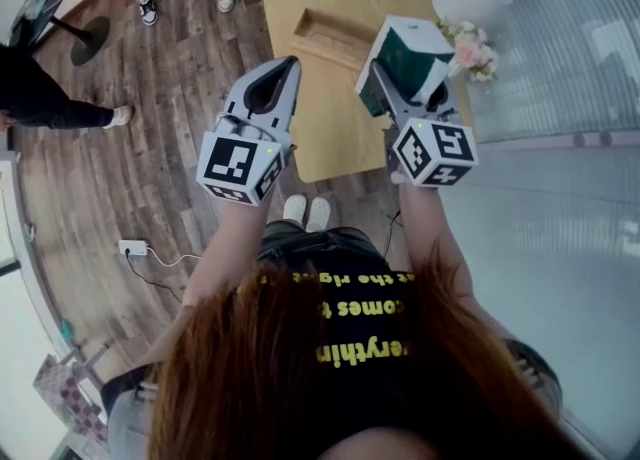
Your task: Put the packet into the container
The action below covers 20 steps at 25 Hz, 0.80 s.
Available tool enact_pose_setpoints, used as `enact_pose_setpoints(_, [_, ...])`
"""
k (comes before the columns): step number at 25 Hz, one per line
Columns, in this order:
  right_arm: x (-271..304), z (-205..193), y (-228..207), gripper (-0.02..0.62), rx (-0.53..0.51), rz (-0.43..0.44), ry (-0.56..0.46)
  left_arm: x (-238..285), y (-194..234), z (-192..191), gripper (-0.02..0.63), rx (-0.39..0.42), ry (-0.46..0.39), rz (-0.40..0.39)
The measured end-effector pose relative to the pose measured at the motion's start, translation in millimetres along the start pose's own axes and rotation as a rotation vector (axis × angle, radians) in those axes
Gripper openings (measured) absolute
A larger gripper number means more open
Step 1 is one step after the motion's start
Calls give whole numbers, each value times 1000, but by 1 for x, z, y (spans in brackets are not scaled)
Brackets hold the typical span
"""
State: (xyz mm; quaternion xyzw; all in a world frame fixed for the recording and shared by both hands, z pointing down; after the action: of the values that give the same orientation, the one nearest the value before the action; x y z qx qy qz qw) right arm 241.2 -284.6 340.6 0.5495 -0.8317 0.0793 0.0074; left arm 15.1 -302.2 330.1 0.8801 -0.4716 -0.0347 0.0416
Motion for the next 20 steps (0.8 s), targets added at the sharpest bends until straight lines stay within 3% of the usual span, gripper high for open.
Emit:
enact_pose_setpoints(10, [66,-24,-53,396,43,13,164,3,8,-5,0,-8,-1,38])
enact_pose_setpoints(14, [102,-42,-68,394,-2,112,322,6,9,-6,0,-10,-2,45])
enact_pose_setpoints(20, [158,-68,-85,396,-212,314,573,8,10,-11,0,-14,4,62])
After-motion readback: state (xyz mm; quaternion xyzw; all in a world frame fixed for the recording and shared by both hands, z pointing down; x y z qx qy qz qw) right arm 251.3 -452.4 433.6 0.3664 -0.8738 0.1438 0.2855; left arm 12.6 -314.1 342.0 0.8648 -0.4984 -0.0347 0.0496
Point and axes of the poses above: the fingertips, and each gripper's own axes: x forward along the fingers, y to its left, z out of its top, the point moved 7 cm from there along -x, backward along the fingers, and after that the axes turned 12 degrees about z, right-handed, at the moved point
